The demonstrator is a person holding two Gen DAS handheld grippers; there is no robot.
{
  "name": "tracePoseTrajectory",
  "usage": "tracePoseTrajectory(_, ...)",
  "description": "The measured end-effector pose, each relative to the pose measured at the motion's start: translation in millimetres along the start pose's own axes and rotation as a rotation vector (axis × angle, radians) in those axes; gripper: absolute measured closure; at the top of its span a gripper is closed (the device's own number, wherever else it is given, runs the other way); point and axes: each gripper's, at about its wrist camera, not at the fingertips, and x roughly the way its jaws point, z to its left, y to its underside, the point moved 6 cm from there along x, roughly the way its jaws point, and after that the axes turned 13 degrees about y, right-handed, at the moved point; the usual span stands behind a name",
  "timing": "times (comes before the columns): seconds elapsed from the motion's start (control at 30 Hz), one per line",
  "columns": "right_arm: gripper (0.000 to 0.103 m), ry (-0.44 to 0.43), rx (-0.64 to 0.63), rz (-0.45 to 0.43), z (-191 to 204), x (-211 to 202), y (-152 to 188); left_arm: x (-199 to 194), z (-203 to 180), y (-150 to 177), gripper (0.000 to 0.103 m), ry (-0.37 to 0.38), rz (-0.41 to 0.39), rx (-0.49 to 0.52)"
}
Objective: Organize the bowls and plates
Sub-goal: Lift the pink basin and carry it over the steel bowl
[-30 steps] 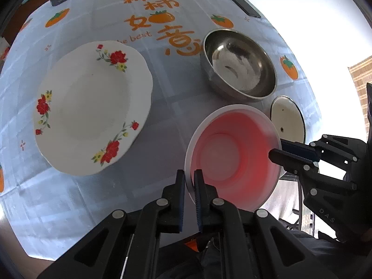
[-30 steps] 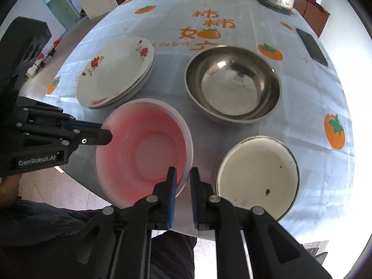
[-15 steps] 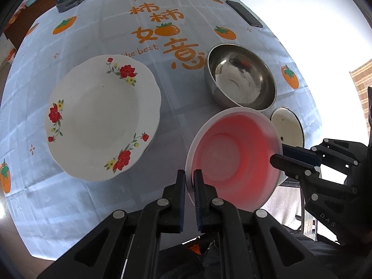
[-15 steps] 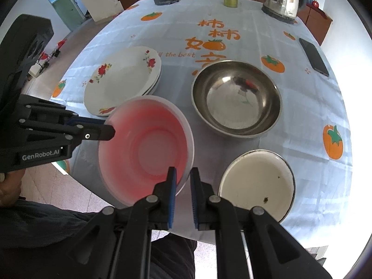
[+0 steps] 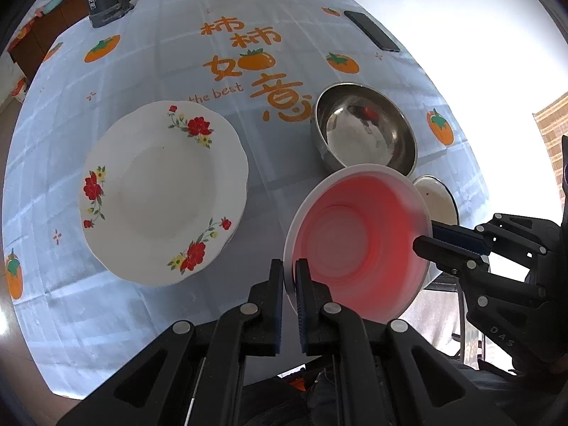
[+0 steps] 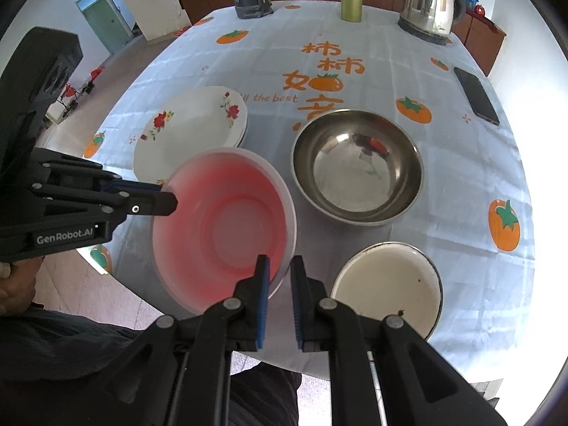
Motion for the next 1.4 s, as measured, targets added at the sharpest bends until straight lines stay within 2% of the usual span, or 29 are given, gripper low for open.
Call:
tracePoseTrajectory(0.77, 0.092, 0.004, 0.055, -0.075, -21.5, -16.8, -21.3, -16.5, -15.2, -26.7, 0.096, -0.007, -0.058, 0.035)
tracePoseTrajectory(1.4, 0.092, 0.031, 0.115, -0.136, -61.5, -27.7, -44.1, -14.4, -39.9, -63.3, 0.096, 0.015, -0.097, 0.08)
